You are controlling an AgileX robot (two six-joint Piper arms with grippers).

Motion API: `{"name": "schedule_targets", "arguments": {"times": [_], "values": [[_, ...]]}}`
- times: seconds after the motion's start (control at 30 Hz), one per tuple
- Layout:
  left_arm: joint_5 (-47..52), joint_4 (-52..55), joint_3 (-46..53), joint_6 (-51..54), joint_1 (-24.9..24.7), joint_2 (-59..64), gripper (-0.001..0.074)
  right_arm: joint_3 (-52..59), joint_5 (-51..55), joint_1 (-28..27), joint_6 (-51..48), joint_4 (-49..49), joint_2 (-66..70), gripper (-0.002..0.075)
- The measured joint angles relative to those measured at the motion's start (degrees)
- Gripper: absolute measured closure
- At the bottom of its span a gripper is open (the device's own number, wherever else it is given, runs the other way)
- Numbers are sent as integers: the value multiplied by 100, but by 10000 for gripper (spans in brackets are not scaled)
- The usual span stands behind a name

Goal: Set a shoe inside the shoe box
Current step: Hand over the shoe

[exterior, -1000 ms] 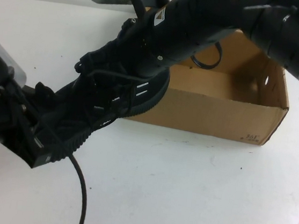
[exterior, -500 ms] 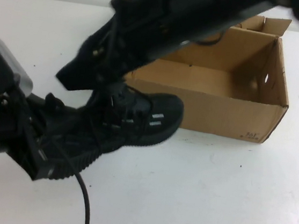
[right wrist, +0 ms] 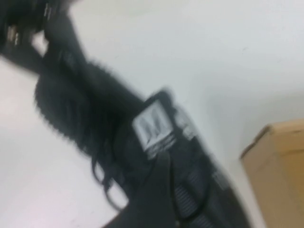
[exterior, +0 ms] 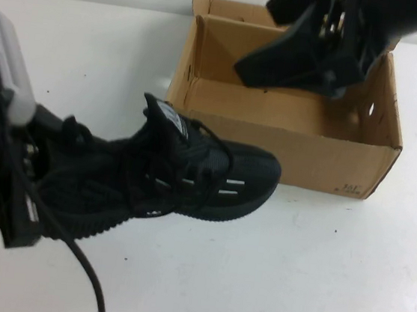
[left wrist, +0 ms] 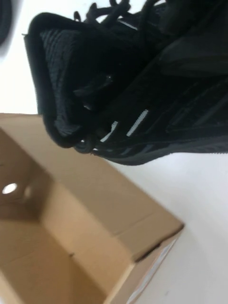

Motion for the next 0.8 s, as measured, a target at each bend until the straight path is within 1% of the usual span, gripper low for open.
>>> {"name": "schedule_targets", "arguments": {"times": [0.07,0.17,0.27,0.4,0.57,0.8], "values": [[407,39,-305,67,201,63,681,215,9,0,-142,83,-12,84],[1265,48,-750,121,516,300,681,495,9,0,-295,128,-12,106],[1821,-60,-1097,120,692,560,681,678,9,0,-483,299,-12,127],[1917,-254,-1296,178,737,784,681,714,9,130,-556,395,-12,136],[1905,-309,-1355,201,748,846,681,723,9,422,-556,351,30,137],[1925,-319,-1355,201,748,859,681,723,-12,708,-556,342,490,139]]}}
